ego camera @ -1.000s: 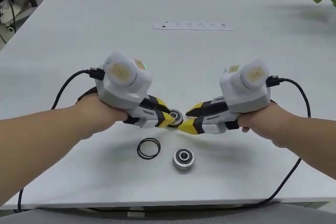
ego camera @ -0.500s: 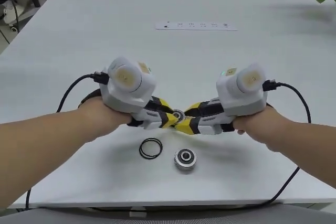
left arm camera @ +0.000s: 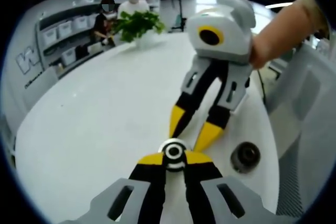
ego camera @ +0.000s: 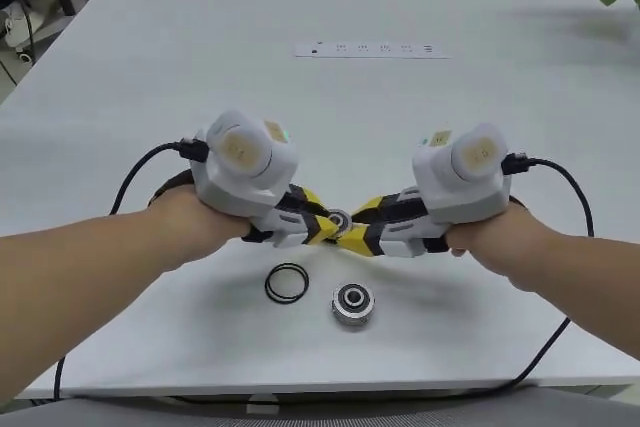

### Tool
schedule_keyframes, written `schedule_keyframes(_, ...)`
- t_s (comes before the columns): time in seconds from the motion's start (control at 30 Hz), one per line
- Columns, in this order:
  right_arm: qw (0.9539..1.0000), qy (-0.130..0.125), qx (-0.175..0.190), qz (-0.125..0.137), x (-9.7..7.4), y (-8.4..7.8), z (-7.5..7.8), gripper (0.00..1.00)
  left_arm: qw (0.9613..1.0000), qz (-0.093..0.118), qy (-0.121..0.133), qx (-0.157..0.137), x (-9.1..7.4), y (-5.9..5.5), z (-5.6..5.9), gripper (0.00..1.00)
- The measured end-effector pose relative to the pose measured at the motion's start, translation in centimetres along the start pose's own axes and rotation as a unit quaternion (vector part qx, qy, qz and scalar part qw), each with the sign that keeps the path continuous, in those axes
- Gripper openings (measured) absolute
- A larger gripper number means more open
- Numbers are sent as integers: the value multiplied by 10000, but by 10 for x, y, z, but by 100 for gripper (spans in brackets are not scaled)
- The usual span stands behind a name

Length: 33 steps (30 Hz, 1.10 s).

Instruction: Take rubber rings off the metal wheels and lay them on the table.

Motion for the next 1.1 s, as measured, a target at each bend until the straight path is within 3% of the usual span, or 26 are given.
schedule_keyframes(0.43,9998,-65,162,-112,-1,-6,2,8,10000,-5,25,-40,0,0,0,12)
schedule_keyframes(0.5,9997,-154,142,-160,-1,-7,5,2,10000,-8,30,-46,0,0,0,12)
schedule_keyframes(0.7,9994,-219,168,-211,-1,-6,5,1,10000,-9,55,-57,0,0,2,12)
schedule_keyframes(0.77,9986,-380,143,-351,-1,-9,7,0,10000,-16,70,-46,0,0,2,12)
schedule_keyframes(1.1,9987,-368,214,-272,-1,-6,7,0,9999,-36,112,-38,-1,0,2,12)
Point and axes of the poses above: the centre of the closed fingertips' face, and the gripper's own axes: x roughly forward along the fingers, z roughly to its right, y roughly out of its top, the point moved 4 cm from there along -x, roughly backward along the fingers, and after that the axes turned 15 degrees about -z, right-handed, at the moved point
